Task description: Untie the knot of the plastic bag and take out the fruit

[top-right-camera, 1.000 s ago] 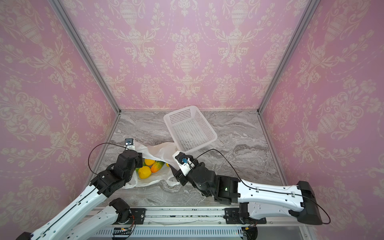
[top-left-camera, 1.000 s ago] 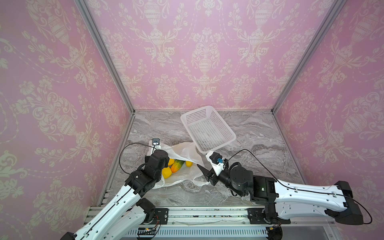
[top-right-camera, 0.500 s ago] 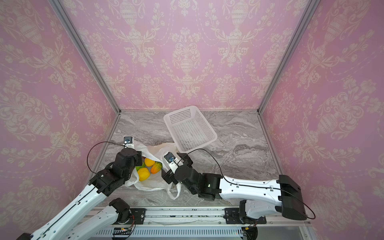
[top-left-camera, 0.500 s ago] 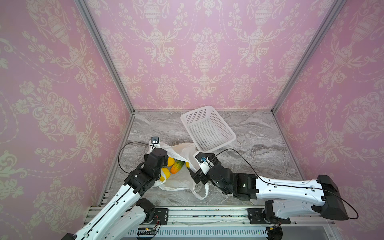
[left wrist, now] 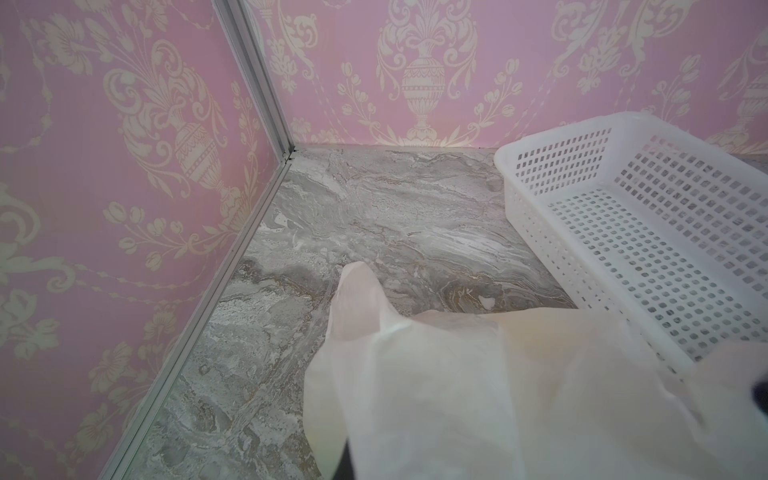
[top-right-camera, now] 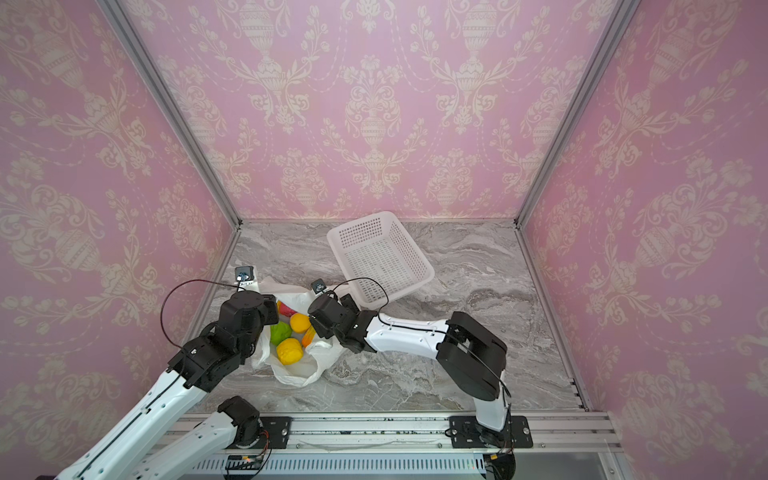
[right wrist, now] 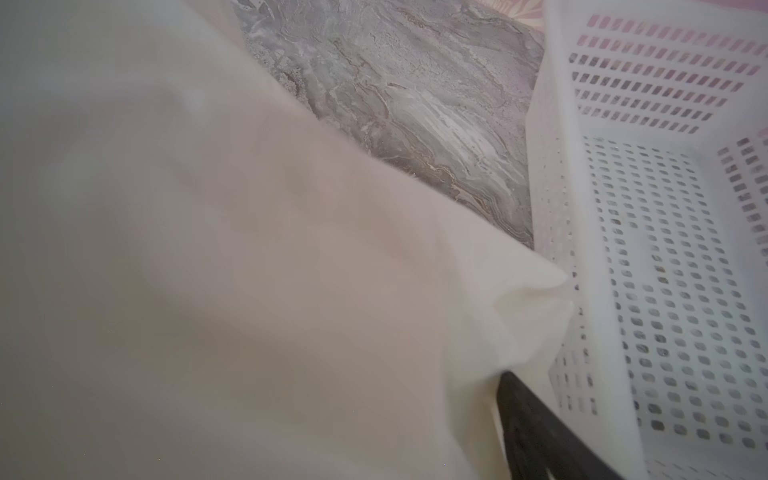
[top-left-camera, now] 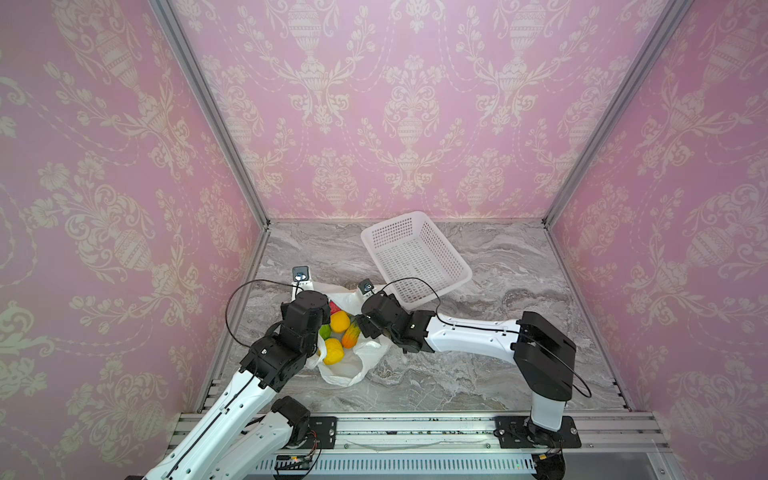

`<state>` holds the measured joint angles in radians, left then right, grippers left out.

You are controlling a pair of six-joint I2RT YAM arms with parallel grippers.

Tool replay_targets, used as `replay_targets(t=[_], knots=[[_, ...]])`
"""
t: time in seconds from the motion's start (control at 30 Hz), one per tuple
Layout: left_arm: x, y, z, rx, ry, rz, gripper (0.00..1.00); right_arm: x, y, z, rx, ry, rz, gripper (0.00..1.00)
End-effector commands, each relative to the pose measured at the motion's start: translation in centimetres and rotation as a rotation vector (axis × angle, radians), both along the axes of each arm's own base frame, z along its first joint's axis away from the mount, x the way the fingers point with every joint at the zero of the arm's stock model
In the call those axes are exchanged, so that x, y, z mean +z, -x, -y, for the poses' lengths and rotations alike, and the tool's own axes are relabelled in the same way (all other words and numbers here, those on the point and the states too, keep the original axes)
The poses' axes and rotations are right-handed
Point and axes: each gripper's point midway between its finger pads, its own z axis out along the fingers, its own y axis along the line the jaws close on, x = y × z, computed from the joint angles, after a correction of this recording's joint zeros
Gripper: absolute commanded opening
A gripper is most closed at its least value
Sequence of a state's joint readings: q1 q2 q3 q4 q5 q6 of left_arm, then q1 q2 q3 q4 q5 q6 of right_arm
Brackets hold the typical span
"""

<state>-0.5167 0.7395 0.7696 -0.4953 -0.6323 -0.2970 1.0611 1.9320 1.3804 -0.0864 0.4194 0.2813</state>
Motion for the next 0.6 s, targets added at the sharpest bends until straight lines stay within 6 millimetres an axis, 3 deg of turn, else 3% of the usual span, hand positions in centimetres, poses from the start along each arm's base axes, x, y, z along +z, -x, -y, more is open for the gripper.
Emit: replay_targets(t=[0.0,0.1,0.2,0.4,0.57], knots=[[1.8,0.5,-2.0,0.076,-0.029,0.054,0.0,1.2,-3.0,-1.5,-0.035,-0.025,0.009,0.73],[2.6,1.0,-2.8,0.101,-0.018,0.089,0.0,1.5,-5.8,-2.8,-0.051,-0.048,0.011,0.58],[3.7,1.2,-3.4,0.118,-0.01,0.121,0.0,3.1,-8.2,-3.7,-0.063,-0.083,0.035,0.45],[5.2,-0.3,-2.9,0.106,-0.006,0.112,0.0,7.4,-11.8,-4.1,-0.082,-0.123,0.073,0.37],[7.9,-1.1,-2.5,0.092,-0.004,0.151,0.0,10.7,-12.4,-3.7,-0.075,-0.15,0.119,0.31]])
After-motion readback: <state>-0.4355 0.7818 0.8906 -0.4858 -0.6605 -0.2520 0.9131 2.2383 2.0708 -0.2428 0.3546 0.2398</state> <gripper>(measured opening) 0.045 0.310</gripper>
